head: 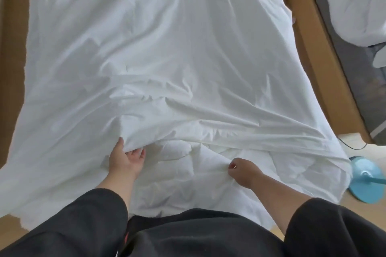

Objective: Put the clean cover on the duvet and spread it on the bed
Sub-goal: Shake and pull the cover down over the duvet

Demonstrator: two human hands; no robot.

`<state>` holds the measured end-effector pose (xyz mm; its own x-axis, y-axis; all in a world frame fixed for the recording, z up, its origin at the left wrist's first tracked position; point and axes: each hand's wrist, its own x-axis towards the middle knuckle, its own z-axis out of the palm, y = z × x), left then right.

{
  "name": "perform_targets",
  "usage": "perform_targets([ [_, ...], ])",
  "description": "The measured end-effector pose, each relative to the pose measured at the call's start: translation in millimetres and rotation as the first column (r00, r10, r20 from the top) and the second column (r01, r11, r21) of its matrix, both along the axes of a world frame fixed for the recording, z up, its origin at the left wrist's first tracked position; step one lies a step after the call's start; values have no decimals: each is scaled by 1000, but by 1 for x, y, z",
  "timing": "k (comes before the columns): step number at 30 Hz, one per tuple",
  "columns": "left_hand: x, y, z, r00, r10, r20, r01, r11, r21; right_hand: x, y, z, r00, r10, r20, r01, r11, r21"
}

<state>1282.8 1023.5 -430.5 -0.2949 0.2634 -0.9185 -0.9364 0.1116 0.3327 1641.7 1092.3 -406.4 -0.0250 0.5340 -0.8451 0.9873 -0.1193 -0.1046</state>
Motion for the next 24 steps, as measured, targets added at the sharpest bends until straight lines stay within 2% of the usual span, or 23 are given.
perform_targets([
  [2, 15, 17, 7, 999, 37, -9, -36, 996, 79, 8, 15, -5, 998, 36, -51, -36, 999, -4],
  [6, 59, 45, 45, 985, -144, -94, 159, 971, 179, 19, 38, -2, 976, 146, -163, -140, 989, 47],
  [9, 97, 58, 81, 986, -137, -95, 160, 936, 313, 13, 55, 7, 942, 249, -227, -235, 968, 86],
  [13, 126, 59, 129, 979, -150, -138, 194, 895, 403, 11, 70, 22, 918, 359, -170, -274, 883, 381],
  [17, 135, 48, 164, 980, -112, -165, 180, 851, 493, 16, 71, 25, 894, 430, -129, -341, 838, 426],
  [20, 138, 33, 178, 975, -85, -203, 175, 857, 485, 25, 62, 16, 865, 472, -170, -352, 813, 464],
  [24, 137, -1, 169, 949, -114, -293, 195, 944, 265, 54, 53, 8, 886, 438, -153, -335, 832, 443],
])
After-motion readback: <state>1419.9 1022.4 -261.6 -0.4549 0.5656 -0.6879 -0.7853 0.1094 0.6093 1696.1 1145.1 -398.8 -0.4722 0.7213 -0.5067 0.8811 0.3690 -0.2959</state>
